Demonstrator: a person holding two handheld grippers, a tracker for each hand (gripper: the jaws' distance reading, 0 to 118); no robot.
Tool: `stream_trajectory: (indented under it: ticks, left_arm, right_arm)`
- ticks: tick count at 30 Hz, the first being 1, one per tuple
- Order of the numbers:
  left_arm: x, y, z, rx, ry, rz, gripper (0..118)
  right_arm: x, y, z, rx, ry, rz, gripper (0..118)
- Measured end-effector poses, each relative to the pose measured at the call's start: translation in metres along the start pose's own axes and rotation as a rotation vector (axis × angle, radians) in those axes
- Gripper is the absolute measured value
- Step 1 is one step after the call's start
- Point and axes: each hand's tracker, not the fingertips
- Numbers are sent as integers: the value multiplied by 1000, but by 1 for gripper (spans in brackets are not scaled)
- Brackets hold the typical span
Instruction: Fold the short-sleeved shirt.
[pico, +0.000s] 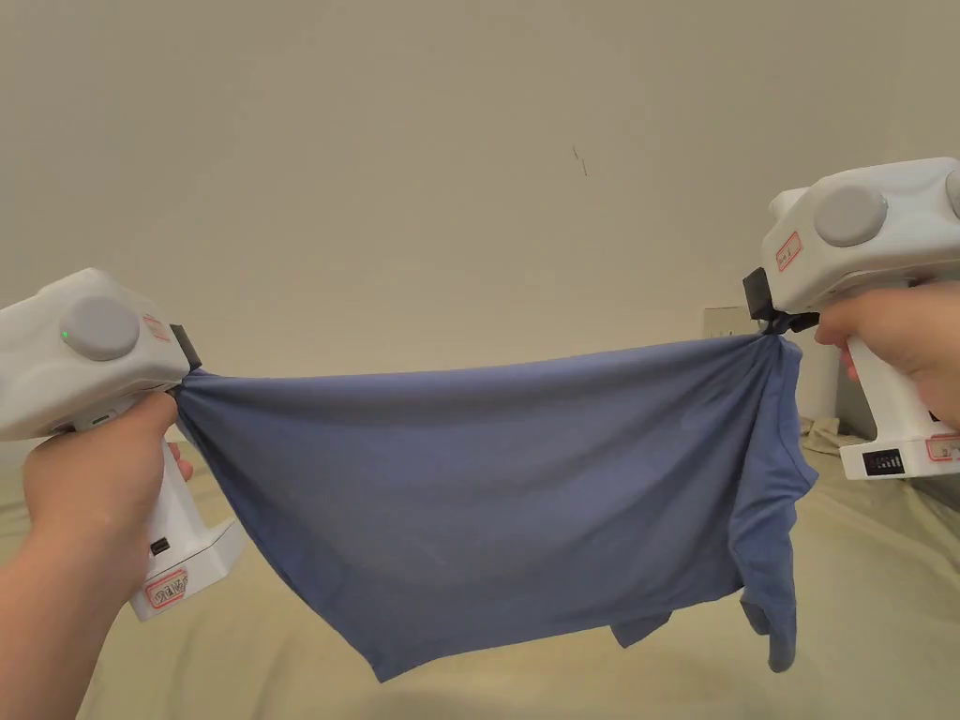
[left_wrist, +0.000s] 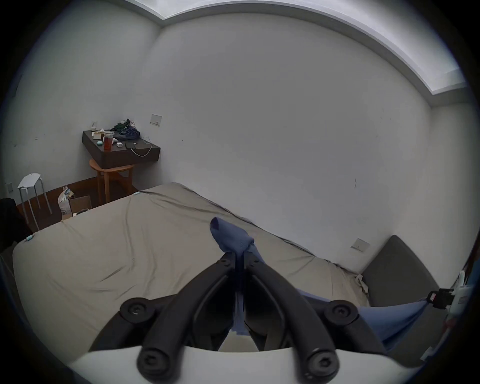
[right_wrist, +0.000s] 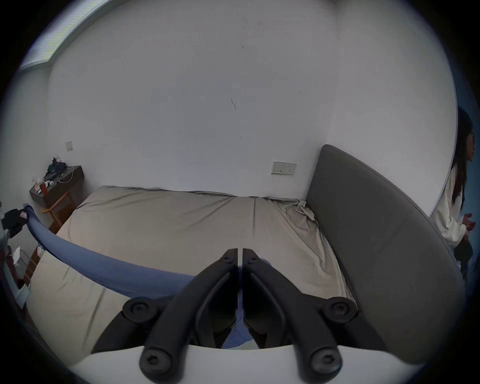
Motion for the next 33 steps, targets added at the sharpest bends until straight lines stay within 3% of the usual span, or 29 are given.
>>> stream_trajectory:
  ticks: [5, 11, 15, 19, 23, 26, 29, 31, 33]
  left_arm:
    - [-19, -38, 2, -64, -14, -27, 4]
    - [-62, -116, 23, -181, -35, -64, 4]
    - [-98, -170, 45, -261, -40, -57, 4]
    - [-133, -213, 69, -356, -35, -51, 4]
    - [-161, -244, 89, -415, -19, -85, 4]
    - [-185, -261, 100, -446, -12, -107, 4]
    - [-206, -274, 110, -486, -1, -118, 4]
    - [-219, -283, 119, -507, 16, -124, 4]
    - [-231, -289, 121, -527, 19, -117, 4]
  right_arm:
    - [-15, -51, -1, -3, 2, 178, 5]
    - [-24, -168, 9, -36, 101, 197, 5]
    - [-39, -255, 26, -63, 136, 286, 5]
    - [-43, -325, 46, -111, 230, 185, 4]
    - [-51, -378, 82, -116, 247, 149, 4]
    - [-52, -408, 105, -156, 287, 77, 4]
    - [-50, -430, 124, -167, 264, 70, 4]
    - [-45, -443, 133, -202, 278, 17, 4]
    - [-45, -454, 138, -219, 270, 31, 4]
